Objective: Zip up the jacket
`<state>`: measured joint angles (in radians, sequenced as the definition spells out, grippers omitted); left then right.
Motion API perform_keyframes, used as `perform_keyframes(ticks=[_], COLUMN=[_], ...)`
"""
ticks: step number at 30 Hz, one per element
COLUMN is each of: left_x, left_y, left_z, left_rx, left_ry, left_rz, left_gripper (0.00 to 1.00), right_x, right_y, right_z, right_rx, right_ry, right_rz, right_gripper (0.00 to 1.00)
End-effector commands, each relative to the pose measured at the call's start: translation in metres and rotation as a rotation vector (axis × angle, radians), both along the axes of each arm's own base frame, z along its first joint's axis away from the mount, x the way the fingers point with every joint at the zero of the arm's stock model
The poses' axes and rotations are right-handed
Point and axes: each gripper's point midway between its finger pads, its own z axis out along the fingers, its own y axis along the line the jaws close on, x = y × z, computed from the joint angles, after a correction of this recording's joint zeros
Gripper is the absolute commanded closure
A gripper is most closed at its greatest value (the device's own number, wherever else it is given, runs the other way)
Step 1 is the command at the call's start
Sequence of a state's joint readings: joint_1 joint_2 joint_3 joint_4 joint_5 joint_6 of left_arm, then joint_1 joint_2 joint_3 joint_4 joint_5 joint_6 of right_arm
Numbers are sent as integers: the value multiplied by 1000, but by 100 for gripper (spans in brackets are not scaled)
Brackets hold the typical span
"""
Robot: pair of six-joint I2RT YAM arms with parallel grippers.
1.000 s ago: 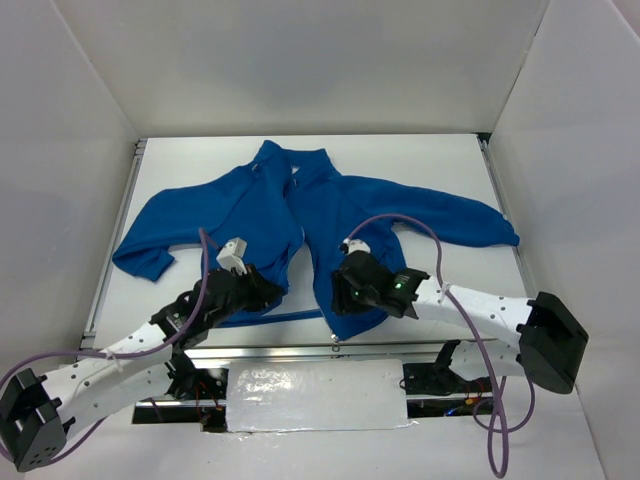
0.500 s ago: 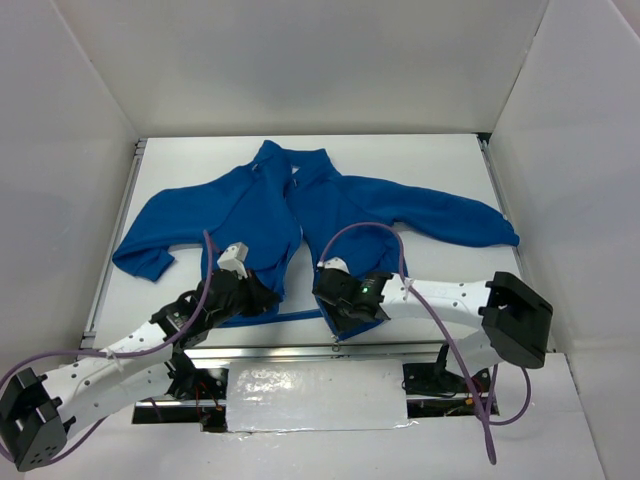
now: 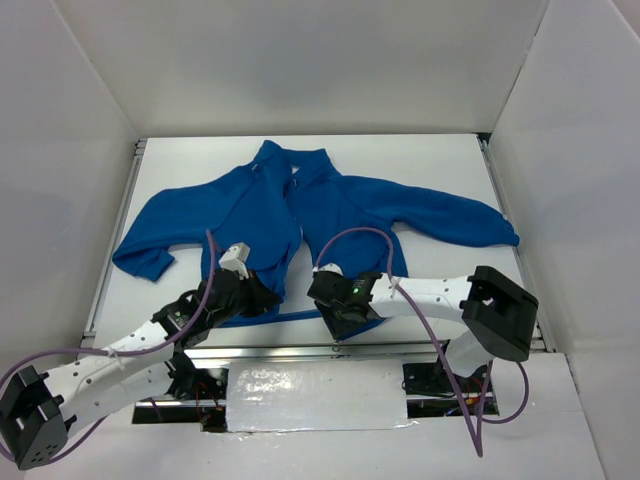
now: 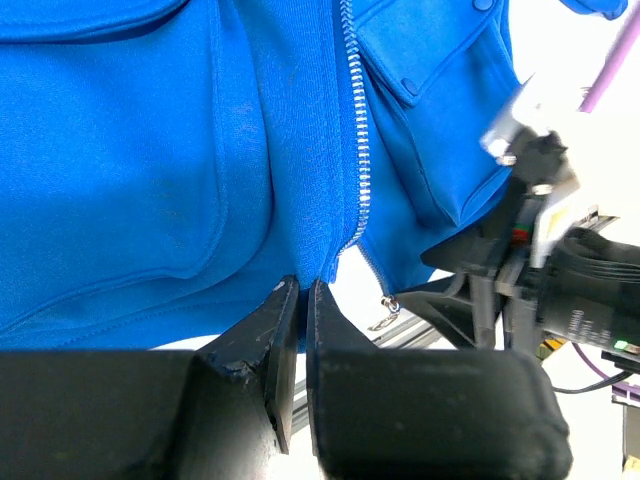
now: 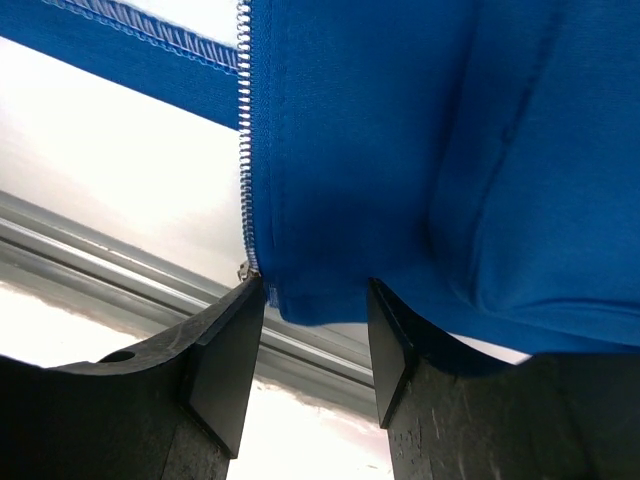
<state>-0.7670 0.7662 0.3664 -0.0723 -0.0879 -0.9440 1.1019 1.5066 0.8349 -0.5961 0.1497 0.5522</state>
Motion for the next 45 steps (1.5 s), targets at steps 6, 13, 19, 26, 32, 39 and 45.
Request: perform_keyframes(ticks=[6, 13, 19, 26, 32, 39, 45], left_x=[5, 4, 3, 4, 11, 21, 33], left_y=[-6, -6, -7, -5, -18, -28, -30], left_z=[14, 13, 13, 13, 25, 44, 64], left_rx=[-35, -37, -40, -37, -82, -140, -207], left_ry=[-43, -42, -41, -46, -77, -144, -247], left_rz=[-18, -19, -24, -17, -38, -43, -6], left_gripper=[100, 100, 100, 100, 100, 100, 100], right_x=[-4, -9, -15, -2, 40, 58, 53], right_y=[11, 18, 23, 45, 70, 73, 81], right_z=[-15, -17, -27, -4, 63, 108, 102], right_rx=[-6, 29, 37, 169, 427, 692, 744], right_ry=[36, 57, 105, 30, -165, -227, -161], right_rz=[14, 25, 37, -6, -242, -477, -530], right_gripper=[50, 57, 85, 100, 100, 100, 100])
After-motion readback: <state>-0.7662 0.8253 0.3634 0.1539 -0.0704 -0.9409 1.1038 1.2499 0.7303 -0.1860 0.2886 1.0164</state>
